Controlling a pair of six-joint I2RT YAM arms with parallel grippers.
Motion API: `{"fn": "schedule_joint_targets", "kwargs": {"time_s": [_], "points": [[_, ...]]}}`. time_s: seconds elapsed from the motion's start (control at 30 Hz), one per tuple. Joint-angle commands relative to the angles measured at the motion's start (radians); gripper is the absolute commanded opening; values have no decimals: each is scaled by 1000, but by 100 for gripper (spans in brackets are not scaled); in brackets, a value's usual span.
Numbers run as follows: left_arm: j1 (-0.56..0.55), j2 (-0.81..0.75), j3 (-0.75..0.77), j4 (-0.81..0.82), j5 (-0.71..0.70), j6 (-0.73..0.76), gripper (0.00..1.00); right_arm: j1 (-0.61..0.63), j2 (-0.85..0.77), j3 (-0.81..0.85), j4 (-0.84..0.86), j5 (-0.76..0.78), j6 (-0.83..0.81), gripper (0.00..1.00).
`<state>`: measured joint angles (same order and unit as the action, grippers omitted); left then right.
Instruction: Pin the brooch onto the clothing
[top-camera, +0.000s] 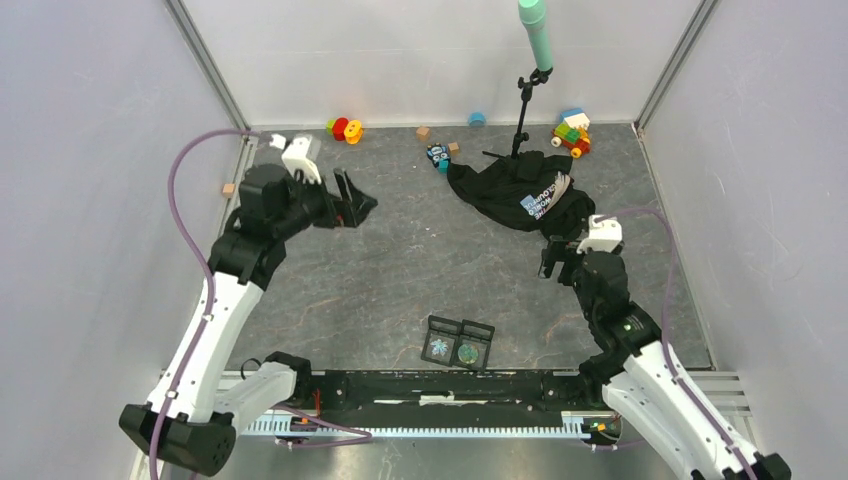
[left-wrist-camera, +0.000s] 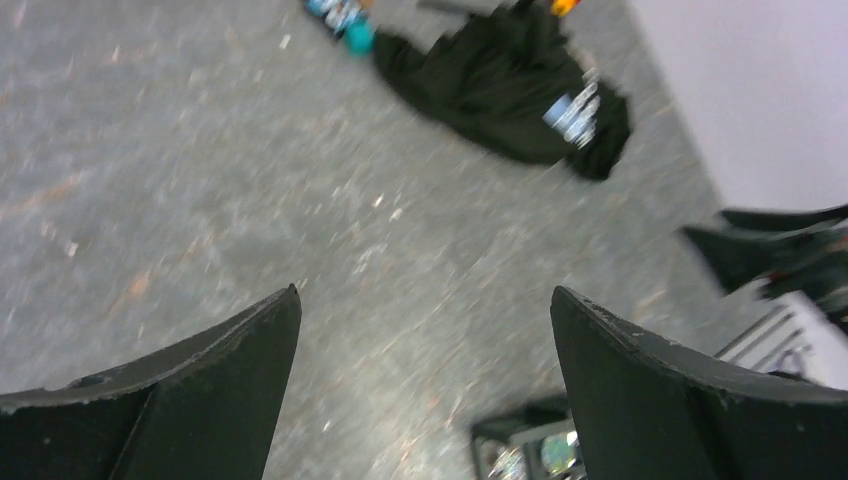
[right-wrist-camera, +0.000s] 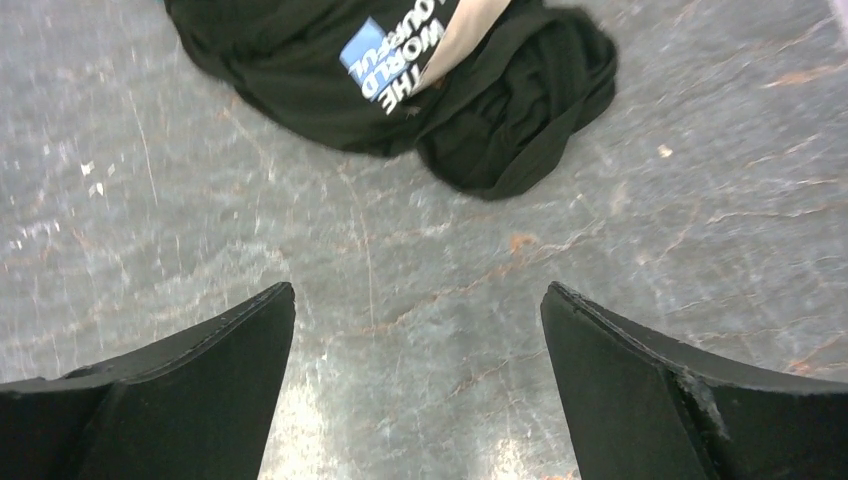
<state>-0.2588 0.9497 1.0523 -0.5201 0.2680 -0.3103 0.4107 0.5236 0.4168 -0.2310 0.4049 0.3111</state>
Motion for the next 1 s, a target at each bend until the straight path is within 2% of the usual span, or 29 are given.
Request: {"fn": "schedule_joint_targets", "kwargs": {"time_s": [0.0,0.1,0.23,0.33,0.43,0.53,0.87,0.93,0.97], "points": [[-16,60,171,101,131,-119,100,4,96,49,12,-118,12,98],[-19,83,170,164,149,-136,100,3,139,12,87,-117,9,98],[-18,100,95,180,116,-109,100,4,234,-28,238,-98,-11,97],[-19,114,31,215,173,-156,100,3,361,-46,383,-58,-30,82],[-19,127,-13,276,232,-211,100,1,517,-10,469,-4,-41,78],[-16,141,8,242,226,-185,100,-17,652,57,510,9,-55,77],[-8,145,6,228,209,-172,100,-137,945,235,608,-202,-31,82],[-7,151,6,228,213,-173,100,-140,995,276,603,-221,-27,78],[-7,154,6,227,215,-173,100,-143,1015,293,601,-230,-27,71]]}}
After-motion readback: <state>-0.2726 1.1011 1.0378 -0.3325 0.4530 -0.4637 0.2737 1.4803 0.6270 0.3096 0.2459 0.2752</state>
